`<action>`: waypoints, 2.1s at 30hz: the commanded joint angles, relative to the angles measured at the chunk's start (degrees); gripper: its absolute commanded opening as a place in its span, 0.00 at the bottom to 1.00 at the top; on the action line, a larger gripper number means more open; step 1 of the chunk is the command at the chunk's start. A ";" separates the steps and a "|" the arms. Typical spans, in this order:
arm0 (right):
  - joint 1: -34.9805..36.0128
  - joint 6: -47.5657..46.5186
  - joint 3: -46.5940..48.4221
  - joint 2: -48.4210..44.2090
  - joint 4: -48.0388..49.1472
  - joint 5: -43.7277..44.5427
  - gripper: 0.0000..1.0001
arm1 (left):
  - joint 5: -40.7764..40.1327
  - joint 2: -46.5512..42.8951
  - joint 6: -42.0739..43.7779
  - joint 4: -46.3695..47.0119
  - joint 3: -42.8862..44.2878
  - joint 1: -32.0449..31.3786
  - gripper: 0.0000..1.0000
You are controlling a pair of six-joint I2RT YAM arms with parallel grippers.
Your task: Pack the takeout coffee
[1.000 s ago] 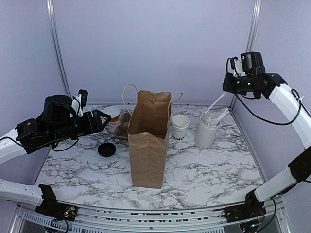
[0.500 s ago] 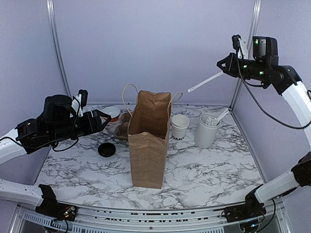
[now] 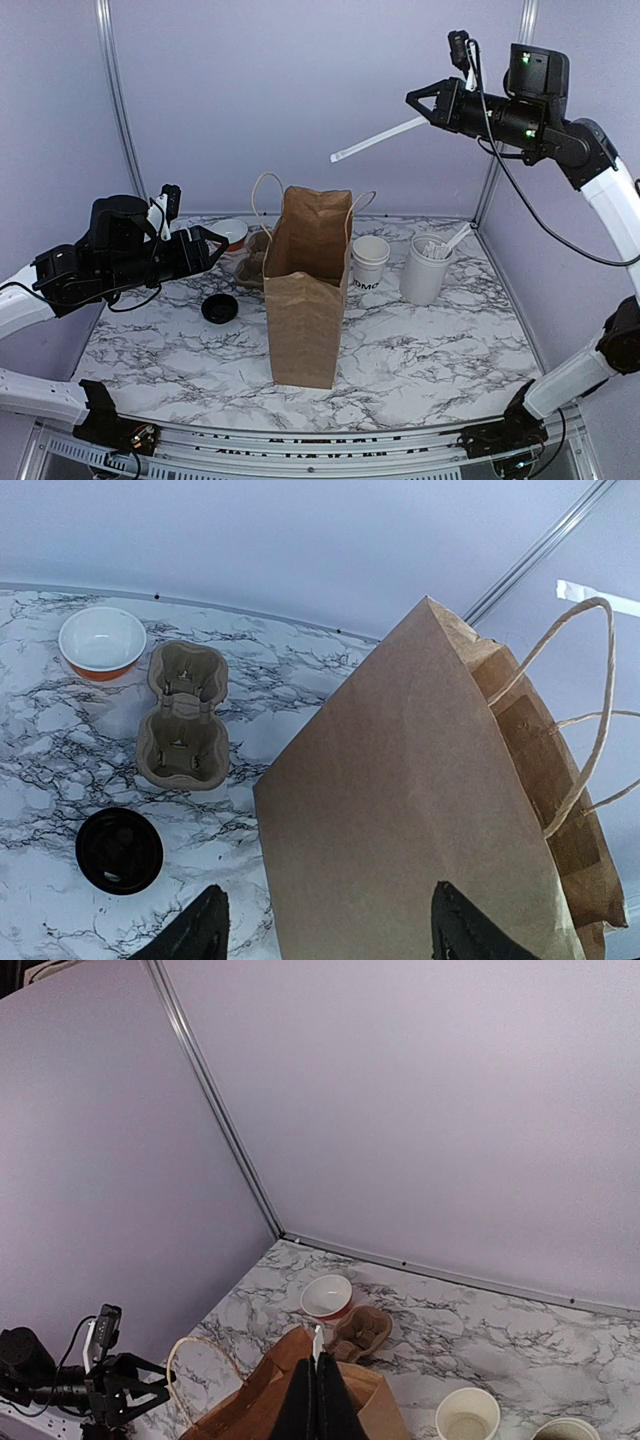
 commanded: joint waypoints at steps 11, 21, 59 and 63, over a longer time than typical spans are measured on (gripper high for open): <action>9.13 -6.39 8.58 10.49 -11.96 1.53 0.11 | 0.47 -0.49 0.26 1.76 0.08 0.35 0.69; 9.10 -6.87 8.31 10.37 -10.65 2.90 0.39 | 0.16 -0.54 0.11 1.71 -0.01 0.39 0.70; -20.42 1.51 -62.50 -30.43 13.40 18.16 1.00 | 1.26 -2.16 4.95 -0.64 -1.94 12.87 0.99; -24.80 1.99 -70.59 -33.12 17.56 19.73 1.00 | 2.62 -2.37 5.30 -1.08 -3.41 16.22 0.99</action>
